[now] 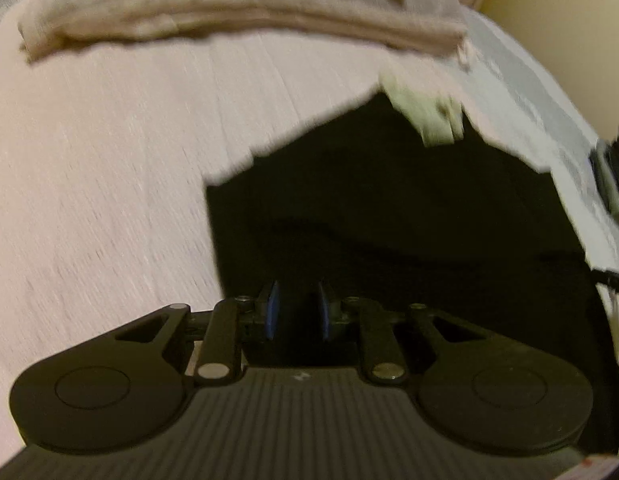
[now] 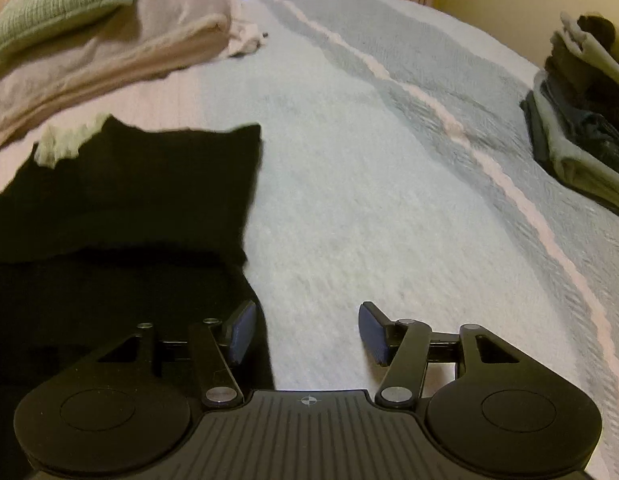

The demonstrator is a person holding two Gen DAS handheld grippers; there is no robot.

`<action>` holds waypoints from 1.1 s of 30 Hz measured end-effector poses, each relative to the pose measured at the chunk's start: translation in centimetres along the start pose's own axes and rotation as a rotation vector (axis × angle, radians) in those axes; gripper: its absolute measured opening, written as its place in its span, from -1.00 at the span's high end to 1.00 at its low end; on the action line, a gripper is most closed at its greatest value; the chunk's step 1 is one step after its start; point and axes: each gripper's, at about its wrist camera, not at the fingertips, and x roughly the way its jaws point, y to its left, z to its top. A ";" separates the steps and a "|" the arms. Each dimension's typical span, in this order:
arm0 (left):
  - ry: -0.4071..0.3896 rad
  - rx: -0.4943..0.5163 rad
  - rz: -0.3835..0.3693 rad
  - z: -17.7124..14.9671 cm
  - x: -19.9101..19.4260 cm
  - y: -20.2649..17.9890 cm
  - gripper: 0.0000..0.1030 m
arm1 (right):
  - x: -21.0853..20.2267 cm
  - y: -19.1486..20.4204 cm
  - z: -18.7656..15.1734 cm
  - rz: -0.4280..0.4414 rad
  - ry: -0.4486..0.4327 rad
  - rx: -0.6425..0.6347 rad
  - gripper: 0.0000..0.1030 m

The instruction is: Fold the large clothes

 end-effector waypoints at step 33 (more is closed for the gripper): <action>0.171 0.124 0.028 -23.4 -14.7 -7.8 0.45 | -16.0 0.9 -14.6 0.253 0.236 -0.292 -0.03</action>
